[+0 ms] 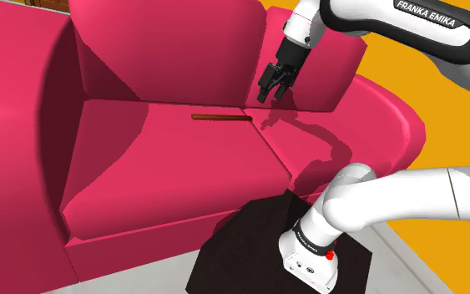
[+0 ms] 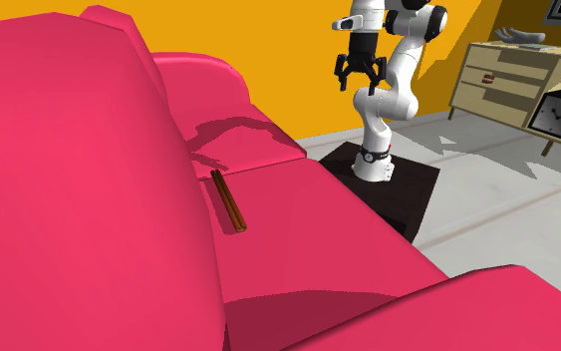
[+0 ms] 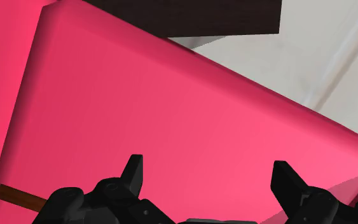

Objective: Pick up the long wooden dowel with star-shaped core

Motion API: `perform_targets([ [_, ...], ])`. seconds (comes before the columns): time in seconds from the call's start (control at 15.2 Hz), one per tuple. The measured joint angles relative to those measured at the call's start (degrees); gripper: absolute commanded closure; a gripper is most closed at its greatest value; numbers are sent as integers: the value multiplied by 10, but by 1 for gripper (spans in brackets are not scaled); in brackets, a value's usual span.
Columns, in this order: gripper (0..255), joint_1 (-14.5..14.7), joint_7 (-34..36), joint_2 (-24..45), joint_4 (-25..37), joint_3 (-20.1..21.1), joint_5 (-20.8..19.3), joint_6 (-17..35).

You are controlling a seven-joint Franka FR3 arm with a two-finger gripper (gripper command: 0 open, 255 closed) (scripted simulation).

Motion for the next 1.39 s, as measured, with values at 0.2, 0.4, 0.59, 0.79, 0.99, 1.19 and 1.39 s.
perform_targets([
  [0.2, 0, 2, -29, 3, -13, -15, -10, 15],
  [0.4, 0, 4, -100, 22, -30, -52, -33, 47],
  [0.59, 0, 7, -172, 48, -43, -88, -55, 84],
  [0.79, 0, 12, -245, 88, -44, -125, -73, 123],
  [0.99, 0, 19, -319, 135, -37, -160, -85, 162],
  [1.19, 0, 27, -396, 192, -11, -197, -89, 194],
  [1.39, 0, 38, -472, 253, 10, -228, -82, 232],
])
